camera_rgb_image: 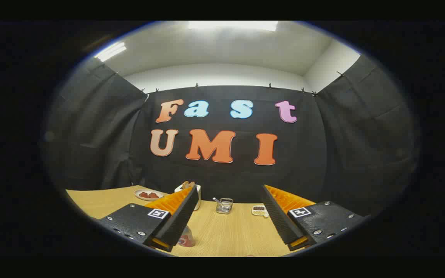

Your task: Take the bottle from table, then pour the juice into the cup, finally place the bottle on the coaster

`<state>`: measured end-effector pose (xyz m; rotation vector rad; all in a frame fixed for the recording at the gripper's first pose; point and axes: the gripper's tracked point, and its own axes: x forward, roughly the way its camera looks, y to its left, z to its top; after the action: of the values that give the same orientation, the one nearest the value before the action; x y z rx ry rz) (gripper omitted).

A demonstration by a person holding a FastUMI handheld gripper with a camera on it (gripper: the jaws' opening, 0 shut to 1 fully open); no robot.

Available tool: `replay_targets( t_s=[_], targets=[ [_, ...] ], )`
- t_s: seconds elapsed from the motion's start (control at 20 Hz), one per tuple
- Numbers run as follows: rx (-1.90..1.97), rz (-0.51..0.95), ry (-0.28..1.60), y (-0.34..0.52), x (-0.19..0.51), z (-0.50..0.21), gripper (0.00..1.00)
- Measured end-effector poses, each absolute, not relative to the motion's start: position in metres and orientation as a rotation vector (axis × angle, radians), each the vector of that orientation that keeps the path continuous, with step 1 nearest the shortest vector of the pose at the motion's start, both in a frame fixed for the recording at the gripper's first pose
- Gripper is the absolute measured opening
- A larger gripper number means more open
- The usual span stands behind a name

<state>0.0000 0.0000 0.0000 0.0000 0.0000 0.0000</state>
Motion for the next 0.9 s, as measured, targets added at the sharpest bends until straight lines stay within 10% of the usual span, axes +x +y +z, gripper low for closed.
replay_targets(
  t_s=[0.9],
  targets=[
    [0.019,0.031,0.033,0.012,0.004,-0.018,0.97]
  ],
)
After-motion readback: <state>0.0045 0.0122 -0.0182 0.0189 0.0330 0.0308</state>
